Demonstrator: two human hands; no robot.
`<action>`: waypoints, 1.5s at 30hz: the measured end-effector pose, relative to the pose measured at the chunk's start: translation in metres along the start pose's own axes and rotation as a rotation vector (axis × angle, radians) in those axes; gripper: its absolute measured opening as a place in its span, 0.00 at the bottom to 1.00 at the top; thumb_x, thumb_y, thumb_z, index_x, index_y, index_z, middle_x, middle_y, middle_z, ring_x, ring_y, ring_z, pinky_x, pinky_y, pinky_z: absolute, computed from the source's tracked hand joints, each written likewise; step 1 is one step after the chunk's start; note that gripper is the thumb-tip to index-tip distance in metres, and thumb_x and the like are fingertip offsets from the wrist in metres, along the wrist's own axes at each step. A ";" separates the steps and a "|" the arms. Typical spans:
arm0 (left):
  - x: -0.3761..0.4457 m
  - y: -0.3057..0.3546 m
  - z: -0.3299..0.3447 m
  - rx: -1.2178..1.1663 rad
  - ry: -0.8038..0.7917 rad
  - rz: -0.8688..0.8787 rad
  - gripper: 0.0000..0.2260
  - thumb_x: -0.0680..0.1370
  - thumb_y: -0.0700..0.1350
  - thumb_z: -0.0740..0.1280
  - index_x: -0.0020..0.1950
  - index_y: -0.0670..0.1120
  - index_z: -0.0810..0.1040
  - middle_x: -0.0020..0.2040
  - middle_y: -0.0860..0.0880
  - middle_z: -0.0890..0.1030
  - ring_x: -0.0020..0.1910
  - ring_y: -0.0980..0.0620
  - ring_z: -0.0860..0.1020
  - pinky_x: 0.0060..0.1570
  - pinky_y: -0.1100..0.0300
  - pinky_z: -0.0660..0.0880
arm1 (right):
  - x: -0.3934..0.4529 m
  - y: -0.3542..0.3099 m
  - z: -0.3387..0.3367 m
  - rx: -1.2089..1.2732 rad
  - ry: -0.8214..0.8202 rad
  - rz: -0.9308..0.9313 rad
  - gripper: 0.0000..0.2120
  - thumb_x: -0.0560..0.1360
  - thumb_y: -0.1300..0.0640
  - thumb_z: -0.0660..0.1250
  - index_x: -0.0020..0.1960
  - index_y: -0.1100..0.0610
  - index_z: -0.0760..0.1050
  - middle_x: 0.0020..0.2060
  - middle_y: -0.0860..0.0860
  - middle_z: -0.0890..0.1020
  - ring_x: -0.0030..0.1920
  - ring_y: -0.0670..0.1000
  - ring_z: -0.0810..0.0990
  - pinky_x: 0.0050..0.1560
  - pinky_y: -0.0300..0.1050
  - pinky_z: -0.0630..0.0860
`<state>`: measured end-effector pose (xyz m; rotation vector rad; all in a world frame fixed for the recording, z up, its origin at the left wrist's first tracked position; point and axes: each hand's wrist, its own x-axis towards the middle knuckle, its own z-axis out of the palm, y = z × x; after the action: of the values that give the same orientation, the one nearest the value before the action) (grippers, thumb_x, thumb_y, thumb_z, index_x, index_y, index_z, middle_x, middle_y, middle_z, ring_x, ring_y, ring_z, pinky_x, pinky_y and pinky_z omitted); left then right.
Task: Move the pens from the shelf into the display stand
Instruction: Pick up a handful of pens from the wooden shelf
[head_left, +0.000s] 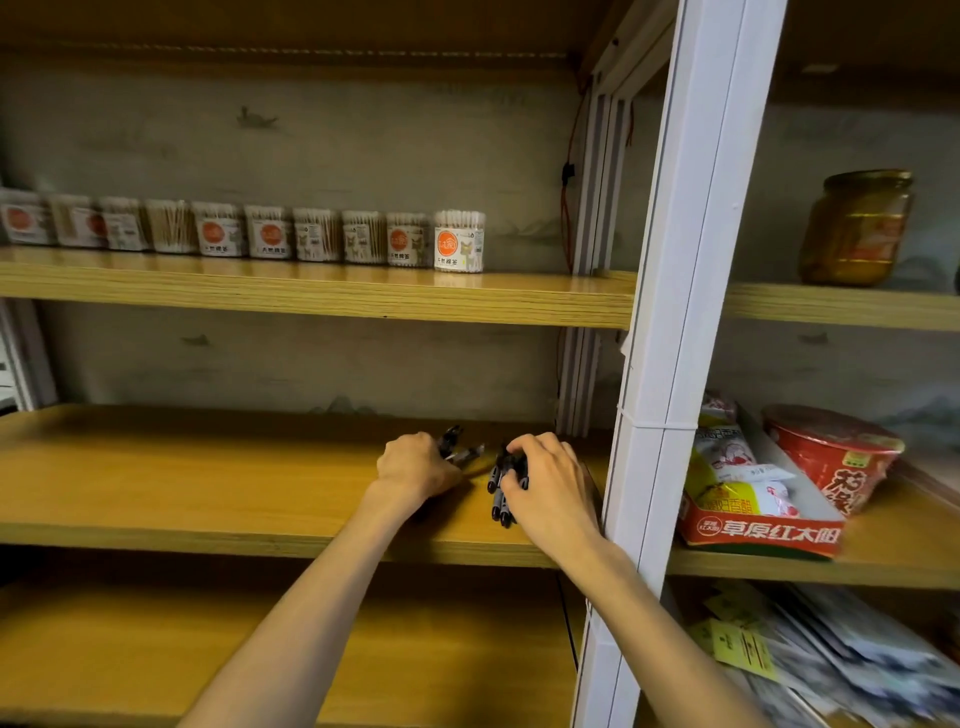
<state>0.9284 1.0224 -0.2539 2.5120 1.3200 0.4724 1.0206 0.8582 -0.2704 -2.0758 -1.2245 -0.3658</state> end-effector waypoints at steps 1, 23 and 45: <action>-0.001 -0.005 0.000 -0.062 0.042 0.004 0.18 0.75 0.59 0.70 0.51 0.44 0.80 0.44 0.47 0.80 0.44 0.46 0.79 0.42 0.56 0.77 | 0.000 -0.001 0.001 -0.001 -0.008 0.000 0.16 0.80 0.52 0.66 0.68 0.49 0.73 0.64 0.48 0.74 0.66 0.48 0.70 0.67 0.46 0.71; -0.018 -0.042 0.003 -0.992 0.091 -0.054 0.09 0.78 0.47 0.72 0.42 0.42 0.82 0.37 0.46 0.85 0.39 0.46 0.83 0.44 0.53 0.77 | 0.008 -0.027 0.017 0.022 -0.042 -0.040 0.15 0.80 0.51 0.66 0.66 0.46 0.73 0.64 0.46 0.75 0.66 0.48 0.71 0.68 0.49 0.69; -0.099 -0.068 -0.043 -0.827 0.181 0.025 0.09 0.79 0.49 0.72 0.43 0.46 0.77 0.26 0.51 0.80 0.20 0.56 0.73 0.19 0.65 0.66 | -0.030 -0.079 -0.019 0.175 -0.209 -0.222 0.15 0.81 0.50 0.66 0.66 0.46 0.74 0.60 0.43 0.77 0.62 0.44 0.75 0.65 0.46 0.74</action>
<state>0.8080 0.9808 -0.2566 1.8188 0.8760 1.0214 0.9397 0.8509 -0.2399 -1.8689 -1.5595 -0.1368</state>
